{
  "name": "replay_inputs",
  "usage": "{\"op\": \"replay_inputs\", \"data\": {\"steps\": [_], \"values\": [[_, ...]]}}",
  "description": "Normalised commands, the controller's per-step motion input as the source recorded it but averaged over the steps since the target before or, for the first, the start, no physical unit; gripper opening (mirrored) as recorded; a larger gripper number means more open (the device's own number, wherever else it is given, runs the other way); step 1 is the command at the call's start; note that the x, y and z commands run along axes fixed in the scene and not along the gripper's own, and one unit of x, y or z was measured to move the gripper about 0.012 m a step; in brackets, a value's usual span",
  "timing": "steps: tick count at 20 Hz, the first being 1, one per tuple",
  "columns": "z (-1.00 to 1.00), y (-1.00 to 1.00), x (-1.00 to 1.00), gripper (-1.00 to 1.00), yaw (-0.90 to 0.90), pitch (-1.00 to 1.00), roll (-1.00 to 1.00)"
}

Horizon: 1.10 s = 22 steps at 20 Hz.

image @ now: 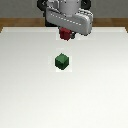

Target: Place the red cube on top of the green cube.

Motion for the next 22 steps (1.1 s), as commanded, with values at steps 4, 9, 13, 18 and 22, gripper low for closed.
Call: {"op": "replay_inputs", "data": {"steps": [4,9,13,18,22], "values": [[0.00,-0.25,0.00,-1.00,0.00,0.00,0.00],[0.00,0.00,0.20,-1.00,0.00,0.00,0.00],[-0.25,0.00,0.00,-1.00,0.00,0.00,0.00],[-1.00,0.00,0.00,-1.00,0.00,0.00,0.00],[-0.50,0.00,0.00,-1.00,0.00,0.00,0.00]]}}
